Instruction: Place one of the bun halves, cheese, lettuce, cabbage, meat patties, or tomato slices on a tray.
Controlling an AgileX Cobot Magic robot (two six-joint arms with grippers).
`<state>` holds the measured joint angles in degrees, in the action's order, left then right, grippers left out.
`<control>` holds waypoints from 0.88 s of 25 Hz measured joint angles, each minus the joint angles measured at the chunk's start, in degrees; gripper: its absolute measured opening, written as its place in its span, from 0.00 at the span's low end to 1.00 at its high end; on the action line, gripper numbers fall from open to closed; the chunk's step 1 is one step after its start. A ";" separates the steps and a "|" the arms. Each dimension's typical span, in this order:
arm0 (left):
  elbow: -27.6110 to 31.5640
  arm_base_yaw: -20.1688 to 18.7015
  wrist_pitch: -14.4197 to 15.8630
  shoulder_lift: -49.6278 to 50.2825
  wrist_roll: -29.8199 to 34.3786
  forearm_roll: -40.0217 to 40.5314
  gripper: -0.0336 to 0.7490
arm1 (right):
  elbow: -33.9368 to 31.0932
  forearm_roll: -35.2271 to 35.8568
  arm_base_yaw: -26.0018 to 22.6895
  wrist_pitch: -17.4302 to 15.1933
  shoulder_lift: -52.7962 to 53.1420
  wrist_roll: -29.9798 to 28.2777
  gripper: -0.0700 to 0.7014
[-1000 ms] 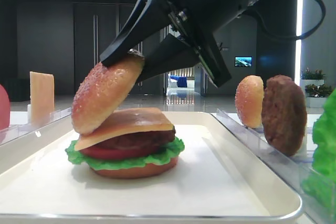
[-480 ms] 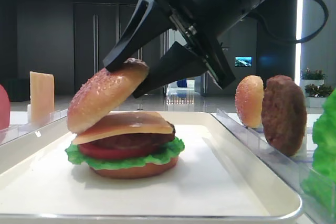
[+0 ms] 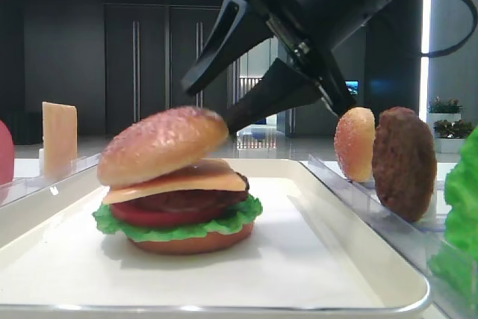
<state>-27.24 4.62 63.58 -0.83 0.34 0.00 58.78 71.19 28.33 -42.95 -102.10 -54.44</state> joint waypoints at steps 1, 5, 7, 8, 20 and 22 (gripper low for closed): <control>0.00 0.00 0.00 0.00 0.00 0.00 0.04 | 0.00 -0.48 -0.56 -0.07 0.25 0.14 0.54; 0.00 0.00 0.00 0.00 0.00 0.00 0.04 | 0.39 -1.68 -2.25 -1.16 1.63 0.81 0.55; 0.00 0.00 0.00 0.00 0.00 0.00 0.04 | 1.83 -2.94 -2.58 -2.02 2.65 1.96 0.56; 0.00 0.00 0.00 0.00 0.00 0.00 0.04 | 2.70 -3.58 -2.62 -2.64 3.15 2.66 0.56; 0.00 0.00 0.00 0.00 0.59 0.00 0.04 | 9.99 -16.01 -2.62 -5.74 10.62 19.68 0.56; 0.00 0.00 0.00 0.00 1.12 0.00 0.04 | 9.99 -21.77 -2.62 -5.07 10.62 25.45 0.56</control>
<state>-27.24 4.62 63.58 -0.83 1.45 0.00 68.77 49.42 25.71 -48.03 -91.47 -28.99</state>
